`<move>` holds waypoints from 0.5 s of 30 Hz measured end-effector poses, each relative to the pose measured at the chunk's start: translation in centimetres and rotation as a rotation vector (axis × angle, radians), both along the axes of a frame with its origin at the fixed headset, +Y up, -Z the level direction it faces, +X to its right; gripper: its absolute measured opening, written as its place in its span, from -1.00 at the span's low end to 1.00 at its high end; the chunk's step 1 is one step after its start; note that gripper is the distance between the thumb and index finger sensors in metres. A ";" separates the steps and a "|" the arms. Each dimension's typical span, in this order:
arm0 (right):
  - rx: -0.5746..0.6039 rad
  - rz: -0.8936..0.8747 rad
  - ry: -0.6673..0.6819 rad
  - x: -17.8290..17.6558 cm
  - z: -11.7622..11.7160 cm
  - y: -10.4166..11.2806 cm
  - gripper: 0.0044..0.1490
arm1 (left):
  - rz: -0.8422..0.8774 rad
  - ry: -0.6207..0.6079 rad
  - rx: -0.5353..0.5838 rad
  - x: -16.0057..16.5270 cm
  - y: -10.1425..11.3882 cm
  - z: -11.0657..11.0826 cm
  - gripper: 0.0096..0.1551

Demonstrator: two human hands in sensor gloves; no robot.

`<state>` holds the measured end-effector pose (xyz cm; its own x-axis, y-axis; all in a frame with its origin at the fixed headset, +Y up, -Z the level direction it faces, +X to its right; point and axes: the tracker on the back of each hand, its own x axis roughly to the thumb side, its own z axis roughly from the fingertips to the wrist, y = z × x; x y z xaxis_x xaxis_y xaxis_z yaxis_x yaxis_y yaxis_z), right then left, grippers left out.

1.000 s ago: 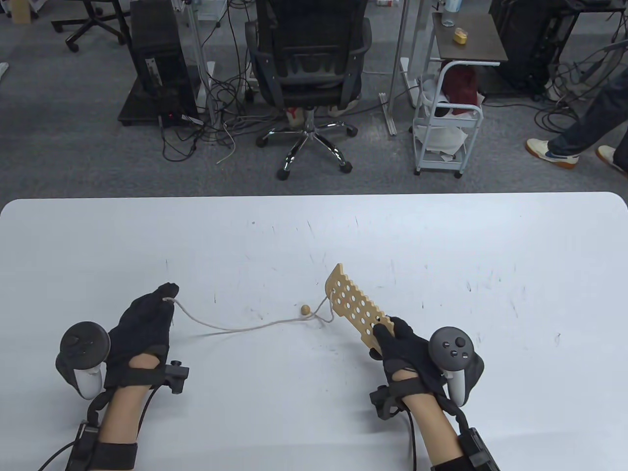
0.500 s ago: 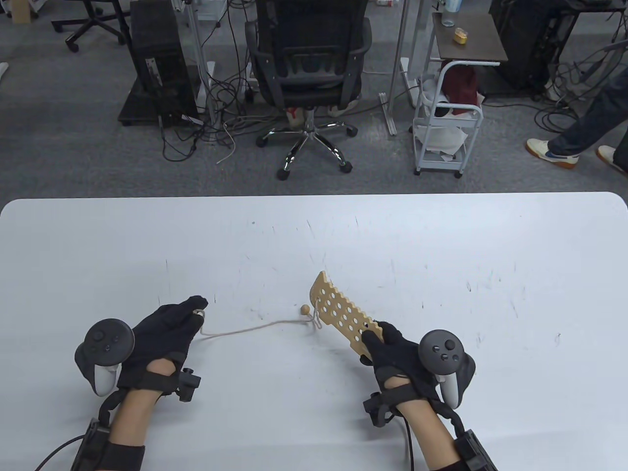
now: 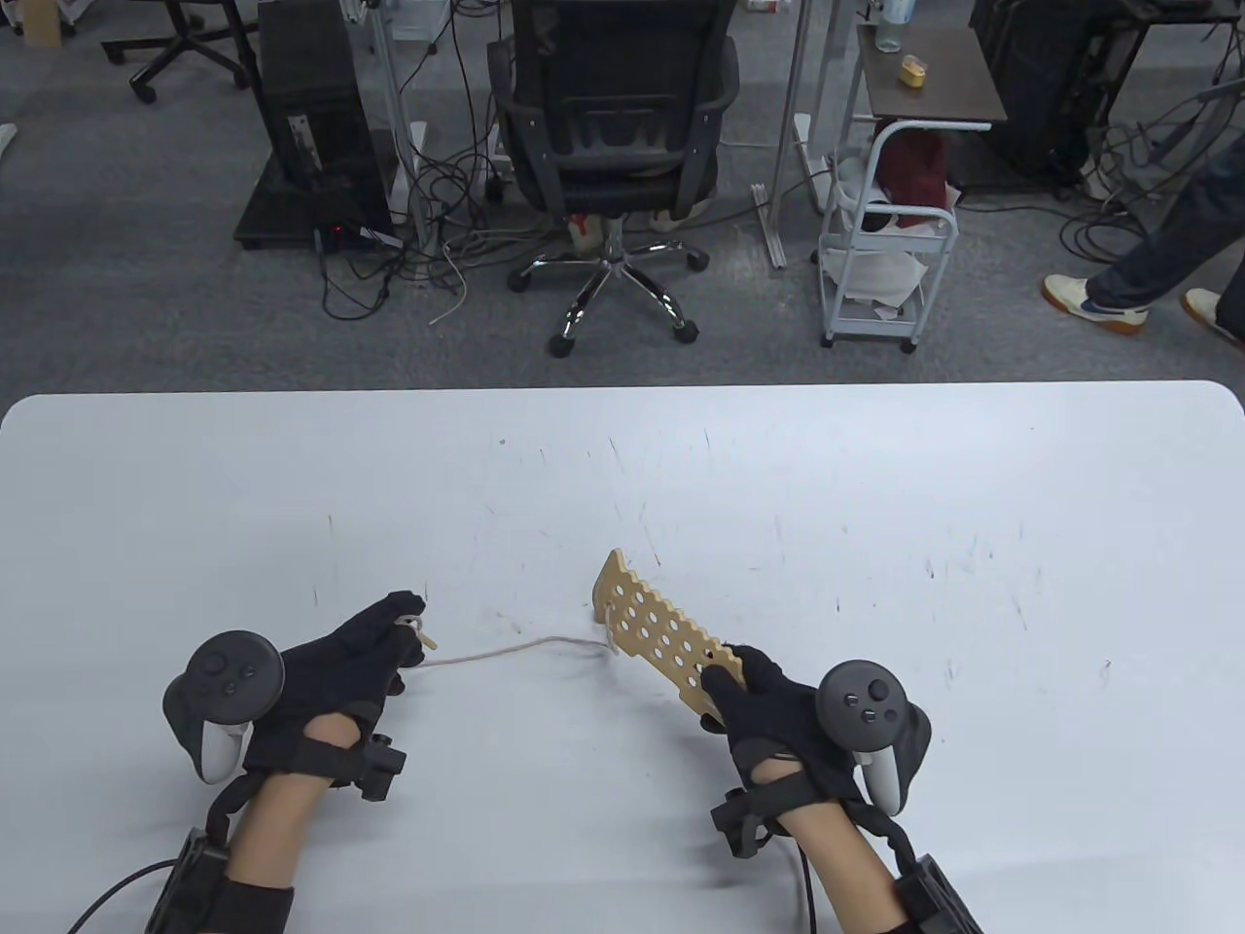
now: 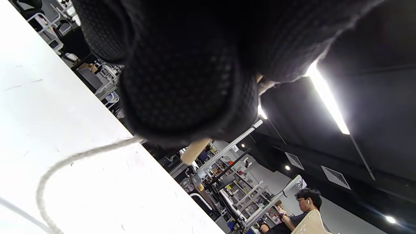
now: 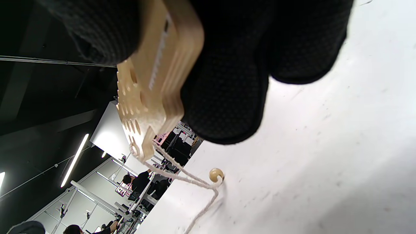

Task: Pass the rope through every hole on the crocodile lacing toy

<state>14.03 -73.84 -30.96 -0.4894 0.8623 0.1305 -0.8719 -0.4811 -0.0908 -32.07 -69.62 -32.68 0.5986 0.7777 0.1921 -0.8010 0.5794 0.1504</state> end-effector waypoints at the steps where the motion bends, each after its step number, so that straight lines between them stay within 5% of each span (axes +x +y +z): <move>1: 0.000 0.001 0.001 0.0 0.0 0.0 -0.42 | 0.010 -0.004 -0.004 0.0 -0.1 -0.1 -0.52; 15: 0.003 0.005 0.004 -0.2 0.1 0.1 -0.42 | -0.016 -0.038 -0.074 0.4 -1.0 -0.7 -0.56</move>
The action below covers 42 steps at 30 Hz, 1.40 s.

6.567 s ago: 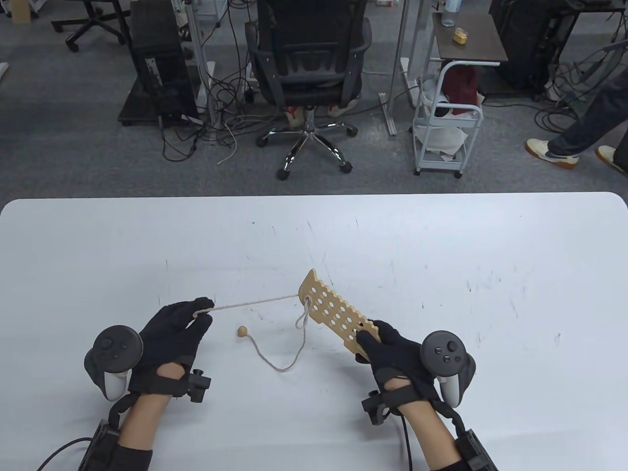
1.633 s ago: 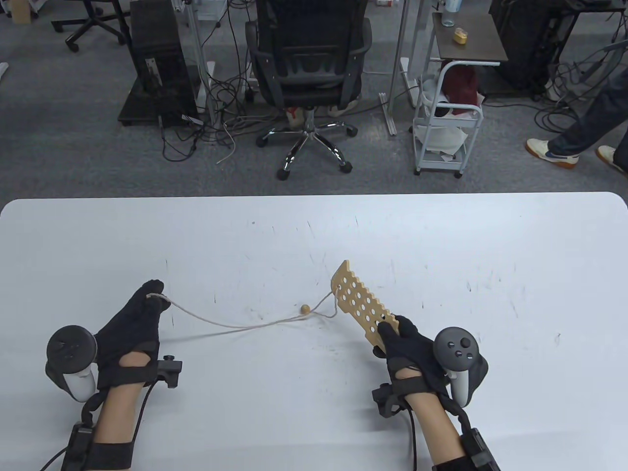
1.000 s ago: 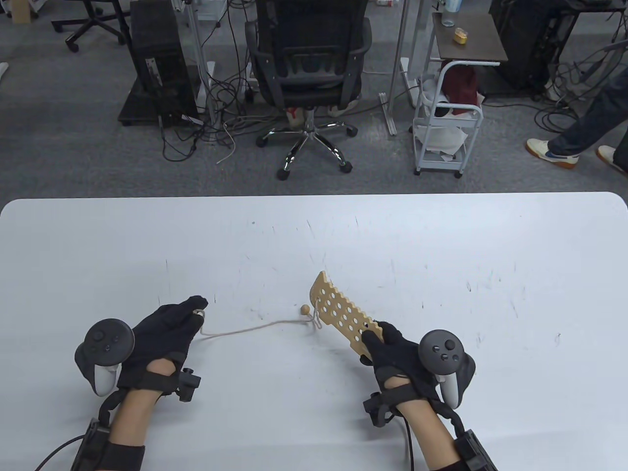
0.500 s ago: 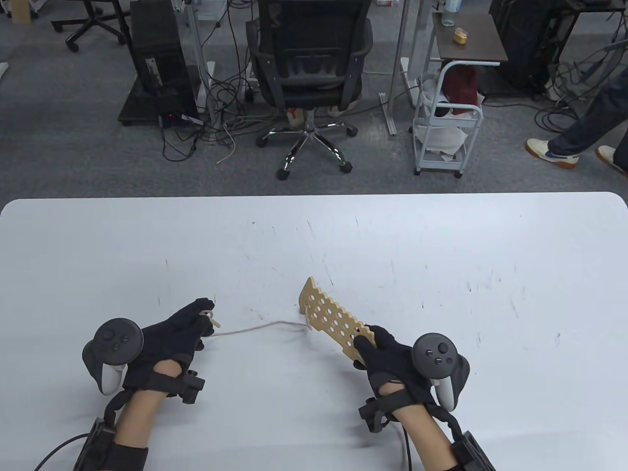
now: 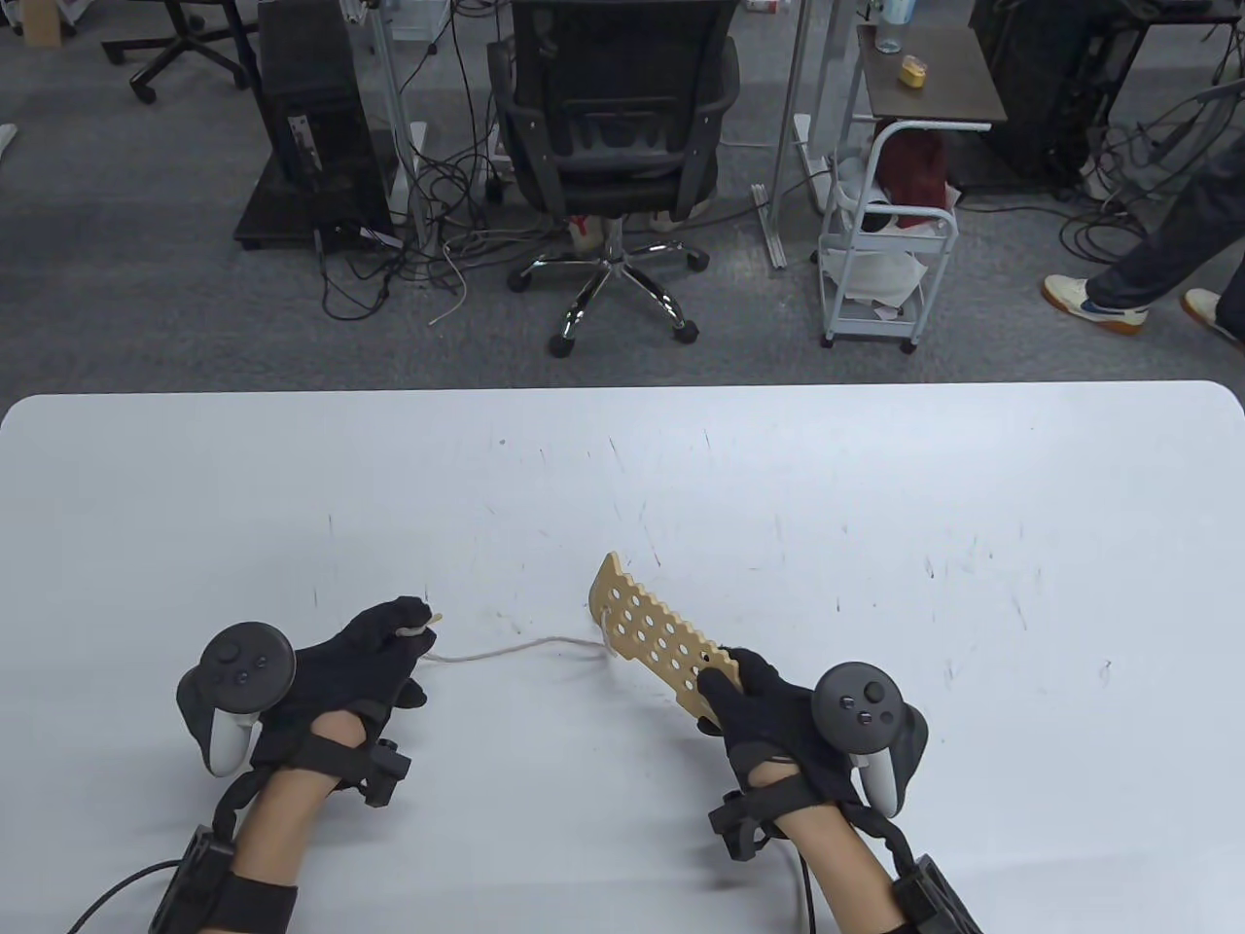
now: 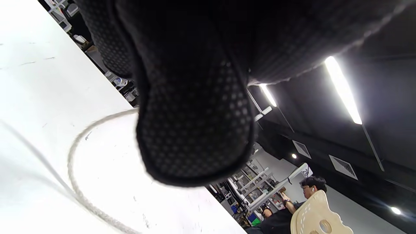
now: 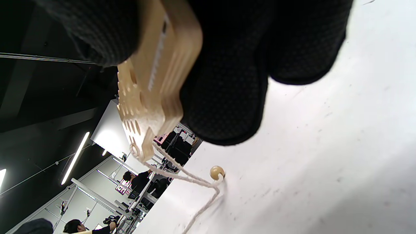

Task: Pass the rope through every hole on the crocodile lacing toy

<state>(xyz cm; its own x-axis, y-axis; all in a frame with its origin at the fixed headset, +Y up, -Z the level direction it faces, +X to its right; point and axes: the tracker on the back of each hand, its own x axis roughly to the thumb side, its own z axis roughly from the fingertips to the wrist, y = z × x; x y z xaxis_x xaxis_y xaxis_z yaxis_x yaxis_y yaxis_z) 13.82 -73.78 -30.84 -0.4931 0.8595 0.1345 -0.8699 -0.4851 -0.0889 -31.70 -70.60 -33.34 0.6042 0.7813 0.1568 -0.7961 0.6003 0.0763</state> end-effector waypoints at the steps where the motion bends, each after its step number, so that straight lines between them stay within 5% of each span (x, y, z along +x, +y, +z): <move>1: 0.001 -0.001 0.001 0.0 0.0 0.0 -0.42 | 0.002 0.001 0.000 0.0 0.0 0.0 -0.56; 42: 0.001 -0.144 0.366 -3.1 0.4 0.0 -0.42 | 0.353 -0.171 -0.202 1.9 -2.8 -0.6 -0.55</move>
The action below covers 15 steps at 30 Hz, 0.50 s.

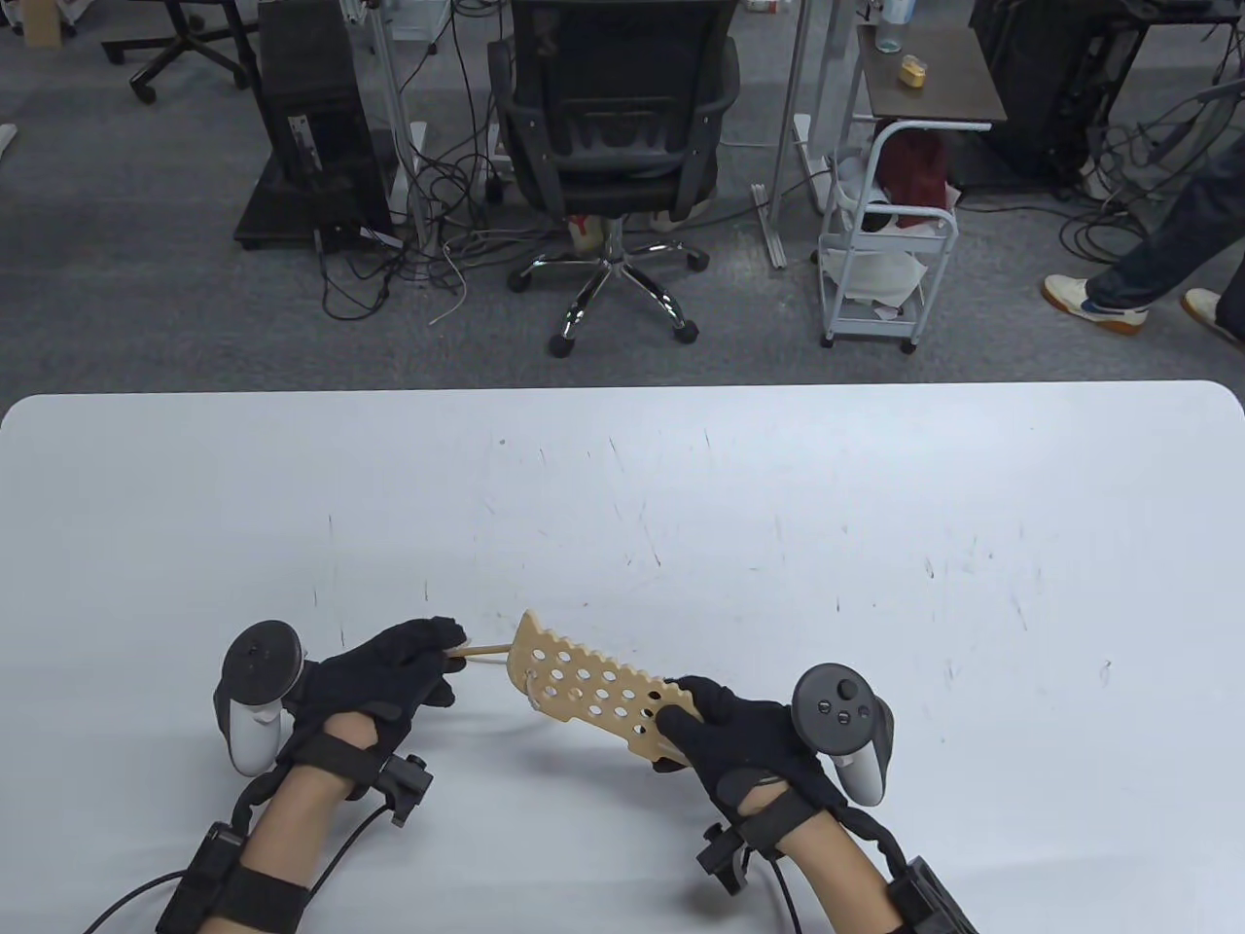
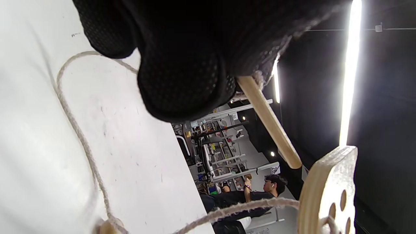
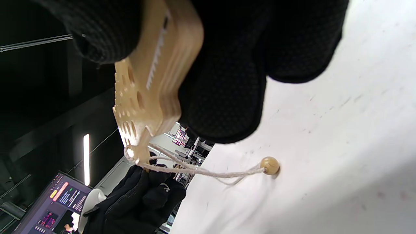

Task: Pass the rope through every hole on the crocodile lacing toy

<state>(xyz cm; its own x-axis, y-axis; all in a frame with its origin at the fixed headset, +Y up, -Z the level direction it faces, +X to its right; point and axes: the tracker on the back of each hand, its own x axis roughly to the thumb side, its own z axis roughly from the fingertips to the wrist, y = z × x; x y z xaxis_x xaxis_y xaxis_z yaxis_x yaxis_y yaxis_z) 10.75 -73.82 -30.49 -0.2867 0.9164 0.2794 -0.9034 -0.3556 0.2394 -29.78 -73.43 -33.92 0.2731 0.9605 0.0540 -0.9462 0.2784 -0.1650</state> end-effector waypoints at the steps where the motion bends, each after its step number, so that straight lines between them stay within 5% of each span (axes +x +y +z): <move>1: 0.001 -0.001 0.010 -0.1 0.0 0.0 -0.42 | 0.014 -0.022 -0.003 0.1 0.0 -0.1 -0.55; 15: -0.003 0.000 0.124 -1.2 0.2 -0.2 -0.41 | 0.121 -0.208 -0.058 1.8 -0.5 -0.1 -0.53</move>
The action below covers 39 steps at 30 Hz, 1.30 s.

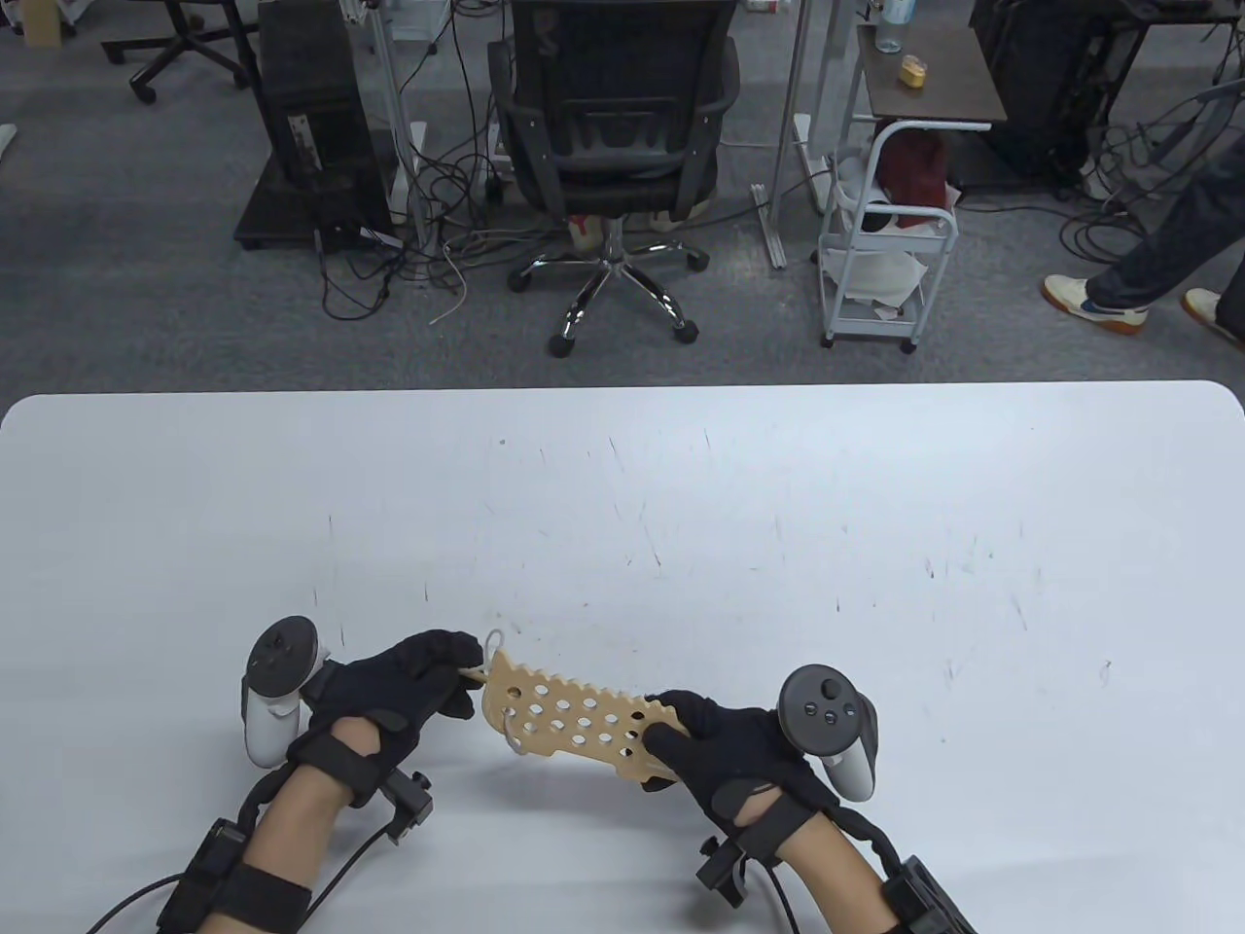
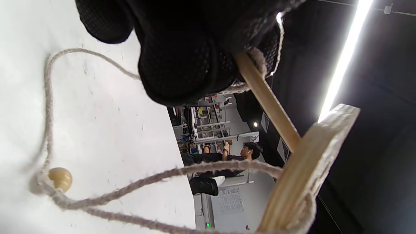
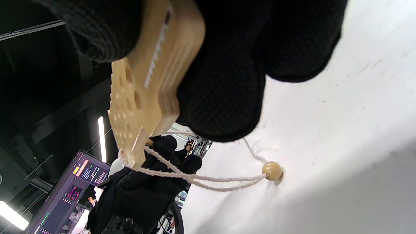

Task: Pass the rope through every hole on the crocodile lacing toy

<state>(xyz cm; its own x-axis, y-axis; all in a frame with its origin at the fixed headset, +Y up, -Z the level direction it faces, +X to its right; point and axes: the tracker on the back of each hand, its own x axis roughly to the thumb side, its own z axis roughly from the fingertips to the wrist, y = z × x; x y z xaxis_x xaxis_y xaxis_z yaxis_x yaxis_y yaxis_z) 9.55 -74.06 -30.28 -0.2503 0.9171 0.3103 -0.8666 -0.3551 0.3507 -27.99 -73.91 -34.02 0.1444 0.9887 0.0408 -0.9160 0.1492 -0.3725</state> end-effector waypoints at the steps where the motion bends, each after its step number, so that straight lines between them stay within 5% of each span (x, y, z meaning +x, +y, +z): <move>1: -0.003 -0.002 0.006 -0.1 0.0 0.0 -0.41 | 0.001 -0.002 0.000 0.0 0.0 0.0 -0.54; 22: -0.003 -0.007 0.012 0.0 0.1 0.3 -0.41 | -0.019 -0.003 0.066 0.3 0.4 0.2 -0.53; 39: 0.004 0.022 -0.015 -0.1 0.1 0.1 -0.41 | 0.279 -0.187 -0.074 2.2 -0.2 1.0 -0.41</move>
